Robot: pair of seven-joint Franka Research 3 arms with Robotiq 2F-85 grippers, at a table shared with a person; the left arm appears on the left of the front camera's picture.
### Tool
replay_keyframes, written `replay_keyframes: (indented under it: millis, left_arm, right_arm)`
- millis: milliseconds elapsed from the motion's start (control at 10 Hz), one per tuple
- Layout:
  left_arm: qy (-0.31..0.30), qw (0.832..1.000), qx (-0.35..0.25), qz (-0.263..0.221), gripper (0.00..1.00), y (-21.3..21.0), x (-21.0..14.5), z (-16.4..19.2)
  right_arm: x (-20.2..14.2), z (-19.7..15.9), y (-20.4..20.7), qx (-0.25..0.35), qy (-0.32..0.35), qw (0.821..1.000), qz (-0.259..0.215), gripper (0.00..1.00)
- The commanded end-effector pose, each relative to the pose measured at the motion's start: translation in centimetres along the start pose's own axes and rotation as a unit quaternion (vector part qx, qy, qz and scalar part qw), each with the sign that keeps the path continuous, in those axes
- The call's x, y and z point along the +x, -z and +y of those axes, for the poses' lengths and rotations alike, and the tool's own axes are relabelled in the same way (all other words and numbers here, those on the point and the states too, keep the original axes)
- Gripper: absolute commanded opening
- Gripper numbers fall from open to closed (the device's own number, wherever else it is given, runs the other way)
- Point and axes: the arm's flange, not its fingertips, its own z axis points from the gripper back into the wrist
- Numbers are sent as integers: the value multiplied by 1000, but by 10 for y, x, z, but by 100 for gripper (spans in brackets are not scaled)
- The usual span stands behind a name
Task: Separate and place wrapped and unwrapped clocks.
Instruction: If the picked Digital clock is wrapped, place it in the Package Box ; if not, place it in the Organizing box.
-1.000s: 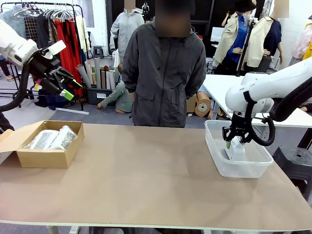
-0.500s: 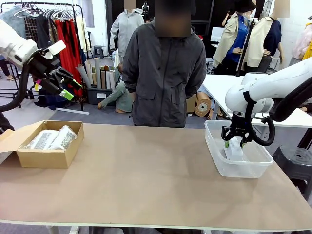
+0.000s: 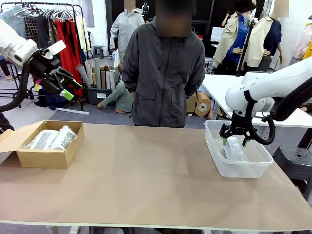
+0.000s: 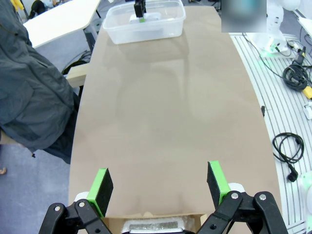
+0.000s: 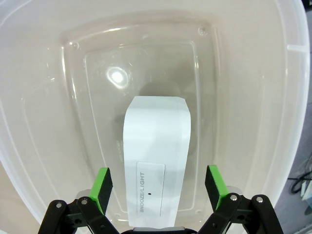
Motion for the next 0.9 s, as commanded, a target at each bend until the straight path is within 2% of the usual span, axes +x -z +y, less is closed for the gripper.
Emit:
replay_keyframes:
  millis: [0,200,300,800]
  left_arm:
    - [1,1000,1,0,100,-1,1,-2]
    - [1,1000,1,0,100,-1,1,-2]
    - [1,1000,1,0,100,-1,1,-2]
    - [1,1000,1,0,100,-1,1,-2]
  right_arm:
    - [-2,-3,-12,11,-19,1000,-8,100]
    - [-4,-3,-14,17,-24,1000,8,100]
    - [0,0,-9,1,-7,1000,-7,100]
    - [0,0,-9,1,-7,1000,-7,100]
